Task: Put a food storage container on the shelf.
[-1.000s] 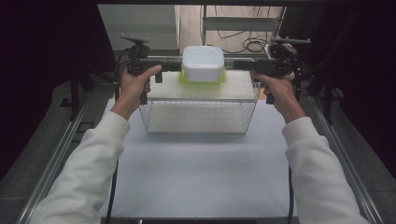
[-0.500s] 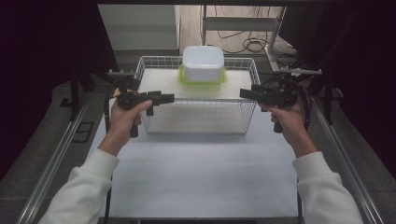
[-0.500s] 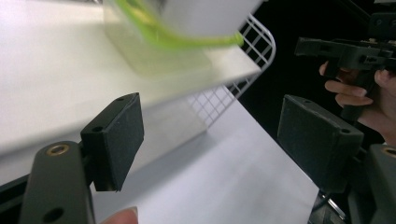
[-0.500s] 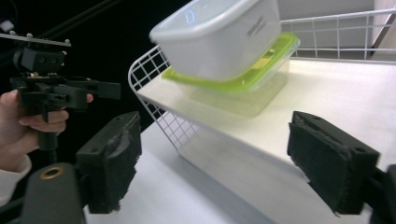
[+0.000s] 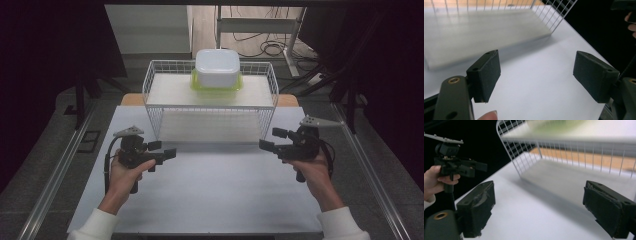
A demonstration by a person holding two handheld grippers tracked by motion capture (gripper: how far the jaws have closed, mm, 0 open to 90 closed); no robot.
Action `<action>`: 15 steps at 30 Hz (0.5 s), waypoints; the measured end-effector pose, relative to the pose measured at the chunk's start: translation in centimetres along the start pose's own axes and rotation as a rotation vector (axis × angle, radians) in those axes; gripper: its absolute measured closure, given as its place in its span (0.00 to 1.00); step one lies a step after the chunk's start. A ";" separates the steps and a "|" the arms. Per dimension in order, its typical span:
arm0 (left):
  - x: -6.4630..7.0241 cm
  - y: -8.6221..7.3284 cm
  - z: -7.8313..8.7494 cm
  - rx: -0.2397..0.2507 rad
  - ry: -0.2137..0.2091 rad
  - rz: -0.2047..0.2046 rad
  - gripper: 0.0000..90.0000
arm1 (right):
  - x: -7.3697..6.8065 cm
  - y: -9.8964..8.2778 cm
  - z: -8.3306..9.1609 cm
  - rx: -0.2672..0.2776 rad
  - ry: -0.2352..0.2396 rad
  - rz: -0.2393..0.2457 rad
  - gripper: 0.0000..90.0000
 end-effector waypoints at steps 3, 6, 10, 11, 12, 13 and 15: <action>-0.6 -1.9 -1.0 -0.022 -0.006 0.028 0.24 | 0.7 -3.0 -0.6 -0.033 0.006 -0.040 0.11; -1.0 -3.4 -1.9 -0.050 -0.001 0.045 0.25 | 1.4 -5.3 -1.3 -0.068 0.007 -0.069 0.11; -1.2 -5.0 -3.0 -0.108 0.004 0.038 0.26 | 2.0 -7.8 -2.2 -0.114 0.002 -0.108 0.11; -1.2 -5.1 -3.2 -0.113 0.015 0.032 0.26 | 2.1 -8.2 -2.4 -0.123 -0.005 -0.107 0.11; -1.3 -5.3 -3.4 -0.123 0.025 0.024 0.26 | 2.2 -8.6 -2.5 -0.145 -0.013 -0.101 0.11; -1.3 -5.5 -3.5 -0.128 0.028 0.021 0.26 | 2.3 -9.0 -2.6 -0.166 -0.029 -0.091 0.10; -1.4 -6.0 -3.8 -0.144 0.021 0.022 0.26 | 2.5 -9.3 -2.7 -0.175 -0.046 -0.080 0.10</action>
Point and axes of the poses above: each handheld gripper's, and its own axes: z roughly backward along the jaws, y roughly out of its top, x roughly to its right, the point moved 10 cm from there along -z, roughly forward along the jaws, and after that the axes turned 13 degrees about -x, right-handed, at the moved point
